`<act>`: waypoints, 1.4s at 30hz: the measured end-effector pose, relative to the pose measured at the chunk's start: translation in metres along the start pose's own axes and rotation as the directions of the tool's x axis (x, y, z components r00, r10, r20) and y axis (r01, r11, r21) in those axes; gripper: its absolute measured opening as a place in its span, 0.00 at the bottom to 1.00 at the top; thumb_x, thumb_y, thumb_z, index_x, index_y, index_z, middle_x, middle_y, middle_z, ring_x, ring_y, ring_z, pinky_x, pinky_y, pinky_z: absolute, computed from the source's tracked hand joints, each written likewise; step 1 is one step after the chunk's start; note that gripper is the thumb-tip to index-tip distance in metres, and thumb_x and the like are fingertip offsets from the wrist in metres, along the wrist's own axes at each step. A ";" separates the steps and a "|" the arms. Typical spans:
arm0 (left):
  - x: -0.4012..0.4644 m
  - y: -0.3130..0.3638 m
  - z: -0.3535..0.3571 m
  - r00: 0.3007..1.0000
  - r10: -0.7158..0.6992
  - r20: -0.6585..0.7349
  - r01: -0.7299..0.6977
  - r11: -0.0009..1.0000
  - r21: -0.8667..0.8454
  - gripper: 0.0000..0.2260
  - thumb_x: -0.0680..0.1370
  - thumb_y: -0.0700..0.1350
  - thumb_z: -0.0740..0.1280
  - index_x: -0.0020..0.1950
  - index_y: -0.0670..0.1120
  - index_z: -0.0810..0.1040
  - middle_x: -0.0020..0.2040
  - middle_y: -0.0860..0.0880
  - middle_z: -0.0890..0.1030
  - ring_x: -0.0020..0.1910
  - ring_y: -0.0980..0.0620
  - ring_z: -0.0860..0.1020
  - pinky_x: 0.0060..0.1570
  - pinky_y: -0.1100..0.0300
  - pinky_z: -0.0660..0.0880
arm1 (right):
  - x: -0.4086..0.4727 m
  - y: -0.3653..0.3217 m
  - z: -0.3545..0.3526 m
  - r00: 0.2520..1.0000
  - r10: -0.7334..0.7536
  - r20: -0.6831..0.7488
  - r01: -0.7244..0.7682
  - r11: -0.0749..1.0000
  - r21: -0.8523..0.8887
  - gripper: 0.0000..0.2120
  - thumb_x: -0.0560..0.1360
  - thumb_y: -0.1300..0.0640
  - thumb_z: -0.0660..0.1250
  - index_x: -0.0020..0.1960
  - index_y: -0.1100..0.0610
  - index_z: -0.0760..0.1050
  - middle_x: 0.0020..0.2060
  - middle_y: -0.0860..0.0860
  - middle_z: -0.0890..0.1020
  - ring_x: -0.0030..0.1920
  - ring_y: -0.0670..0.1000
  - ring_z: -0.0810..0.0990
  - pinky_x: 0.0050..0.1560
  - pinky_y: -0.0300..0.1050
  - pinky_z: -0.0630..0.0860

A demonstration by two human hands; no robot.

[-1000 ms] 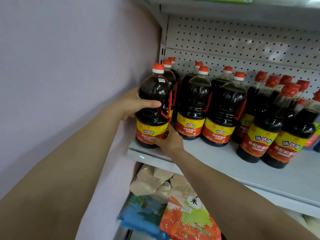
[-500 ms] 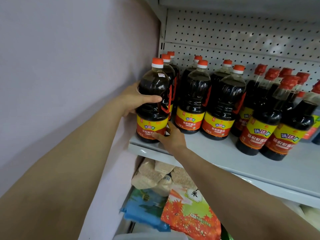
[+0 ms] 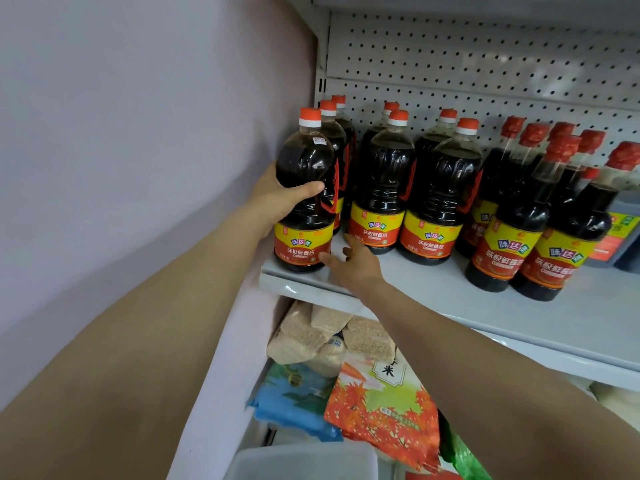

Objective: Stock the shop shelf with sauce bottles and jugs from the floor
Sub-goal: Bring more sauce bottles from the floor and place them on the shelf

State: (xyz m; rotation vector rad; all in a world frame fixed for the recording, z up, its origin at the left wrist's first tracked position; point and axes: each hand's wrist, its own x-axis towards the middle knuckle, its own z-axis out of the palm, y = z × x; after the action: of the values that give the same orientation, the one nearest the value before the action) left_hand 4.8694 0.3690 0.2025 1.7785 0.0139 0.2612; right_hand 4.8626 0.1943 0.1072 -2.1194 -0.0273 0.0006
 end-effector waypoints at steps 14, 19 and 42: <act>-0.097 0.025 0.109 0.952 0.021 -0.306 0.110 0.908 0.405 0.43 0.69 0.54 0.77 0.78 0.47 0.59 0.75 0.39 0.62 0.73 0.37 0.62 0.69 0.44 0.65 | -0.089 0.039 -0.175 0.983 -0.109 -0.147 0.070 0.966 -0.251 0.35 0.73 0.46 0.76 0.75 0.52 0.67 0.67 0.52 0.78 0.66 0.55 0.77 0.62 0.48 0.74; -0.153 0.043 0.204 0.996 0.048 -0.077 -0.011 0.903 0.430 0.41 0.69 0.52 0.77 0.78 0.51 0.62 0.73 0.42 0.66 0.72 0.39 0.65 0.68 0.47 0.66 | -0.152 0.082 -0.266 0.969 -0.114 -0.220 0.024 0.927 -0.374 0.31 0.72 0.46 0.76 0.71 0.51 0.70 0.62 0.54 0.80 0.62 0.57 0.78 0.57 0.48 0.73; -0.453 0.066 0.661 0.660 0.100 0.744 -0.530 0.764 0.368 0.34 0.67 0.52 0.77 0.71 0.56 0.69 0.67 0.45 0.71 0.67 0.42 0.70 0.61 0.56 0.71 | -0.484 0.385 -0.578 0.774 0.269 -0.574 -0.543 0.748 -0.382 0.36 0.71 0.44 0.76 0.75 0.47 0.67 0.73 0.56 0.67 0.73 0.58 0.65 0.67 0.52 0.70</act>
State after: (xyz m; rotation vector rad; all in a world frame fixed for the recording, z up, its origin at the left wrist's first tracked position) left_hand 4.5411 -0.3508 0.0579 2.3772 -0.8866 -0.2030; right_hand 4.3931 -0.5096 0.0755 -2.5738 0.8605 -0.3082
